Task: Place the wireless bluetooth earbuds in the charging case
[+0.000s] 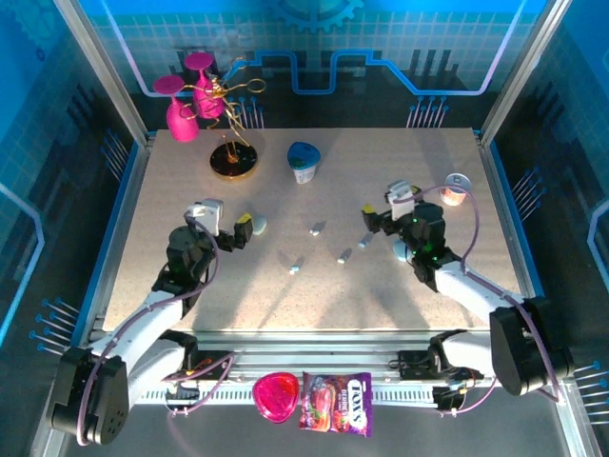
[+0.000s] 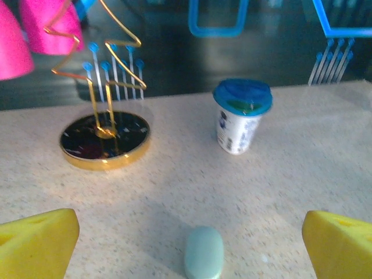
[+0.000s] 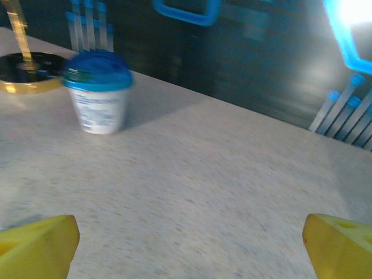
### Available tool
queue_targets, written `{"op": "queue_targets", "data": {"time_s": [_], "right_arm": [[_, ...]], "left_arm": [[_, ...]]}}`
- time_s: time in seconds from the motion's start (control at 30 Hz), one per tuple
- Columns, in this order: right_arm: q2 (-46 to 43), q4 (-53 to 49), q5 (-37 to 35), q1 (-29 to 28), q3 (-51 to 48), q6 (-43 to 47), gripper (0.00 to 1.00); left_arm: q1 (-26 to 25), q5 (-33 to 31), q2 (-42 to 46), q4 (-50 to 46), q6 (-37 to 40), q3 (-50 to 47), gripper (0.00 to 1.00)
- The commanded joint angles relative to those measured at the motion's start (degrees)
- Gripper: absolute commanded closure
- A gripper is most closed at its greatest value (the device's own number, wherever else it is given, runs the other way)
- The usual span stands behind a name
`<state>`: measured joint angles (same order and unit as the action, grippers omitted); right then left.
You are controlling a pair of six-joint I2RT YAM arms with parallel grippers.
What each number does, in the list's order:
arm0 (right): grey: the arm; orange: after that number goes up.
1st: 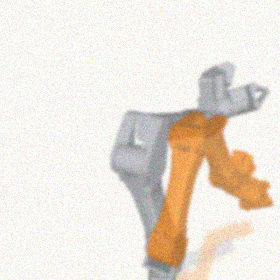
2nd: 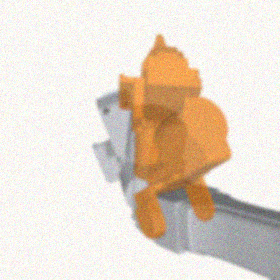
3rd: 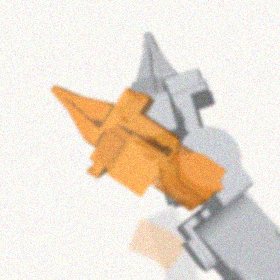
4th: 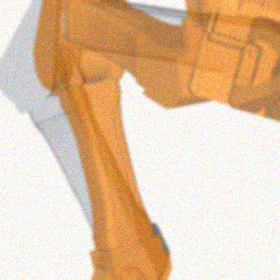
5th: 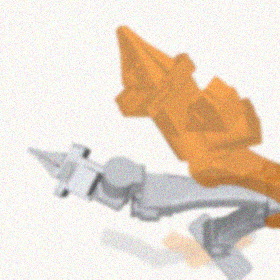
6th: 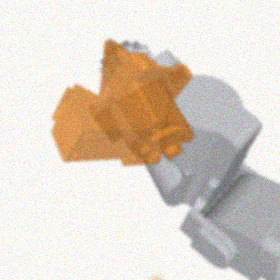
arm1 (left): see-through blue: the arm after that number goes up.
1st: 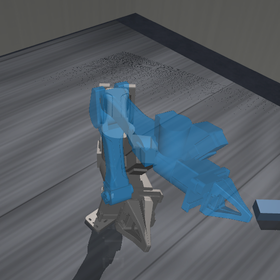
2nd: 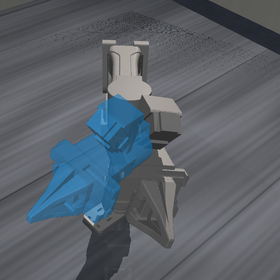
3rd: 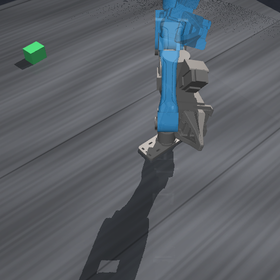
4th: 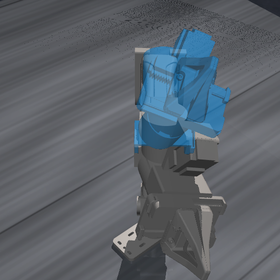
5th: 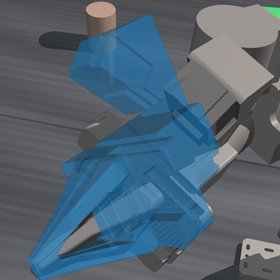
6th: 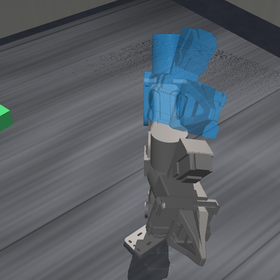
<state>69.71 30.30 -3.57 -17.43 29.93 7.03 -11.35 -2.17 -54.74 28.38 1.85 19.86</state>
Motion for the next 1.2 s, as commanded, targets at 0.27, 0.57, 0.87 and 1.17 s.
{"op": "queue_targets", "data": {"time_s": [0.27, 0.57, 0.87, 1.17], "right_arm": [[1.23, -10.62, 3.2, -16.97, 5.39, 0.33, 0.0], [2.4, -9.68, 2.4, -21.11, 4.53, -1.22, 0.0], [2.86, -8.38, 1.9, -21.32, 3.2, -2.0, 0.0], [4.46, -7.56, 2.06, -21.93, 3.63, -2.56, 0.0]], "left_arm": [[-0.93, 5.44, -20.49, -27.42, 1.76, 19.98, 0.01], [-4.7, -2.34, -39.63, -46.04, 5.6, 38.68, 0.02], [-5.52, -4.61, -45.49, -50.97, 6.83, 43.03, 0.11], [-5.34, -6.18, -50.75, -52.07, 7.17, 45.17, 0.28]]}}
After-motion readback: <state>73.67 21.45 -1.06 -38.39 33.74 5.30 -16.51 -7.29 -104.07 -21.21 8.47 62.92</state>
